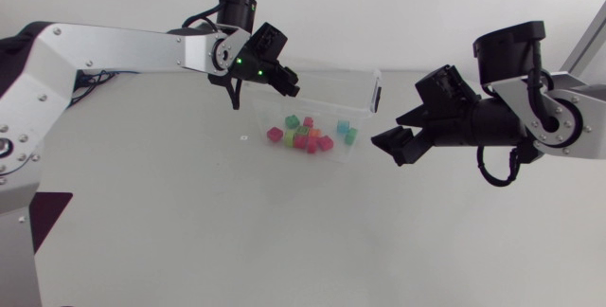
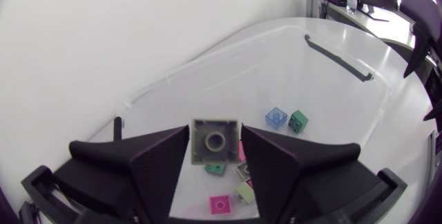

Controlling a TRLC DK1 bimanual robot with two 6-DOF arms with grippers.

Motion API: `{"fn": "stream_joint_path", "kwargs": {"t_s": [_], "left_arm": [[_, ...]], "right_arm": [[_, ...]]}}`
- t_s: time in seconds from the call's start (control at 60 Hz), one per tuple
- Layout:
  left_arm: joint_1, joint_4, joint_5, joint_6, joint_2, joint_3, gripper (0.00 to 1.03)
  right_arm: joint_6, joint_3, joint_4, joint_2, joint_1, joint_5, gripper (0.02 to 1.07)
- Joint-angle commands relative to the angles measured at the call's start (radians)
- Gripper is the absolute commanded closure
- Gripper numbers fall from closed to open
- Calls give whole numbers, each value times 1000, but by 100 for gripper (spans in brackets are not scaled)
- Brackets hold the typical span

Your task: Pick up the duplo bricks and place them in the container

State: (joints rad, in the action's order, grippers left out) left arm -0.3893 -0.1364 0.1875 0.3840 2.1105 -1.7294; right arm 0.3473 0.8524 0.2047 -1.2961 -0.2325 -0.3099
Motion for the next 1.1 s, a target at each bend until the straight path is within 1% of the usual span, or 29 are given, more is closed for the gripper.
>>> {"fn": "stream_joint_path", "kwargs": {"t_s": [0.0,0.05,0.15,0.233,0.3,0.383,0.433,0.467,0.517,0.6,0.65,0.683,0.767,0.933,1.083], "left_arm": [[-13,1,-16,-25,22,-41,11],[-13,1,-17,-28,11,-35,6],[-6,1,-33,-37,-21,-10,5],[1,4,-85,-45,-55,19,5],[7,3,-120,-53,-84,45,5],[17,9,-168,-48,-132,94,5],[17,12,-195,-40,-152,110,5],[18,15,-238,-34,-164,122,5],[23,15,-267,-27,-182,134,5],[40,29,-293,-36,-230,185,5],[50,34,-293,-30,-267,223,5],[66,64,-293,-28,-314,280,5],[87,123,-293,-30,-379,363,5],[130,132,-296,-56,-520,495,5],[139,159,-378,-68,-636,626,5]], "right_arm": [[-5,-30,-4,21,2,8,15],[-7,-33,-5,34,5,14,14],[-8,-38,-5,54,9,37,12],[-10,-44,-10,72,13,63,12],[-11,-53,-25,89,13,111,10],[-14,-70,-50,109,15,167,9],[-18,-78,-57,119,27,172,9],[-21,-85,-59,129,38,172,8],[-22,-96,-64,143,50,175,8],[-18,-116,-76,172,76,183,8],[-10,-128,-76,185,99,183,8],[-4,-142,-76,202,119,183,8],[16,-171,-80,241,145,184,8],[42,-233,-91,328,197,189,8],[53,-286,-105,391,239,200,8]]}}
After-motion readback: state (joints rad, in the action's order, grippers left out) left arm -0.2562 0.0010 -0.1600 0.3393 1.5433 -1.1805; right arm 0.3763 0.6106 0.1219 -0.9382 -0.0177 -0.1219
